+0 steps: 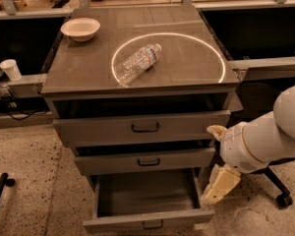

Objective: Close bottom drawer

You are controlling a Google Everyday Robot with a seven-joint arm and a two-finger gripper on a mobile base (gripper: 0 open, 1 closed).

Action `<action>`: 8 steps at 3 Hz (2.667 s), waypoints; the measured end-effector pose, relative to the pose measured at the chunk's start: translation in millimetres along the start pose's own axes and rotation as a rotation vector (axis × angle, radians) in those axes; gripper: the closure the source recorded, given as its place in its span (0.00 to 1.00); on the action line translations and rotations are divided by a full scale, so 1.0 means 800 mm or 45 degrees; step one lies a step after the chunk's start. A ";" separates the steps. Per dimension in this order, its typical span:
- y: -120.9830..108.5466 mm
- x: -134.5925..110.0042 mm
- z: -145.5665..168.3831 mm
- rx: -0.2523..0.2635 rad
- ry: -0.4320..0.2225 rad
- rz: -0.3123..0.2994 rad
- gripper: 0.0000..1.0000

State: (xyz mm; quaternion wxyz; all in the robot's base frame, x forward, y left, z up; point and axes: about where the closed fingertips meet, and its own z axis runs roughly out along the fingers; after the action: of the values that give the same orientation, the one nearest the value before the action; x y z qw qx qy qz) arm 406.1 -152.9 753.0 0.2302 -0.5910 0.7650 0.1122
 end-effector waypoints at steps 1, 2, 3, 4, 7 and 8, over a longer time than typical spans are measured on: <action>0.024 0.019 0.081 -0.063 -0.070 -0.008 0.00; 0.056 0.045 0.185 -0.121 -0.115 -0.006 0.00; 0.047 0.056 0.241 -0.048 -0.263 0.039 0.00; 0.047 0.066 0.256 -0.038 -0.292 0.053 0.00; 0.090 0.063 0.430 -0.130 -0.250 -0.383 0.00; 0.080 0.048 0.485 -0.074 -0.325 -0.451 0.00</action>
Offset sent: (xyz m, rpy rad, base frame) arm 0.0379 0.0731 -0.2636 0.1497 -0.1577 -0.0651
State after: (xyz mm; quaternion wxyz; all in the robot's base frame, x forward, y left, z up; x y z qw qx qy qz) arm 422.6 4.4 390.5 0.3242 -0.7035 0.6103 0.1659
